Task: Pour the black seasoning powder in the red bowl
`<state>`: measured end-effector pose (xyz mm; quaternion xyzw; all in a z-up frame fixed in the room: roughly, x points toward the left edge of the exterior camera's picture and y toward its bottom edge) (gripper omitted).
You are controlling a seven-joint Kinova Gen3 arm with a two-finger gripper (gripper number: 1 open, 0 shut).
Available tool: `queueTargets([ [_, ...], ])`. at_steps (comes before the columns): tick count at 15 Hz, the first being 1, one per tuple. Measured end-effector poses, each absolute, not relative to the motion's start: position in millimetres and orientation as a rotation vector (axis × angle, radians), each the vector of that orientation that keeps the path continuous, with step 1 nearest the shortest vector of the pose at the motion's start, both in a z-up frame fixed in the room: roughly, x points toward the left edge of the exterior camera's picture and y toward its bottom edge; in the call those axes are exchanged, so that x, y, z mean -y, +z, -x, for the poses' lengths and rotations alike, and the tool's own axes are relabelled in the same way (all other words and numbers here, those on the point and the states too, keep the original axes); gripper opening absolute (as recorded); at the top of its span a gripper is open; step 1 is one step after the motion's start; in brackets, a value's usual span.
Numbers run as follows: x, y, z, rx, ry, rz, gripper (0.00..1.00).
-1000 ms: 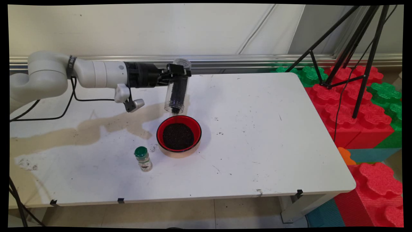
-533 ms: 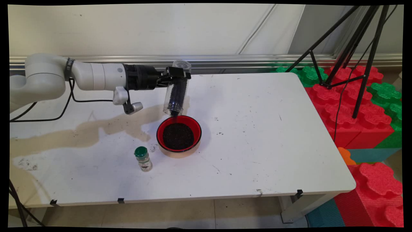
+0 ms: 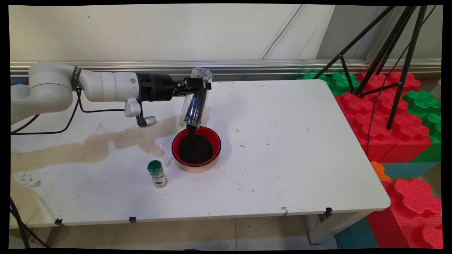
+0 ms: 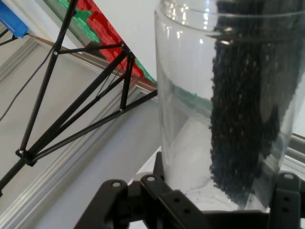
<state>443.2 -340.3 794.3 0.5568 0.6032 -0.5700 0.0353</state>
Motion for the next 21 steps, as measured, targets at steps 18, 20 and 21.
queueTargets([
  [18,337.2,784.9,-436.1,-1.672,-1.773,-1.79,0.0],
  [20,338.0,782.3,-437.2,-1.644,-1.773,-1.801,0.0],
  [21,338.8,780.9,-437.6,-1.628,-1.773,-1.807,0.0],
])
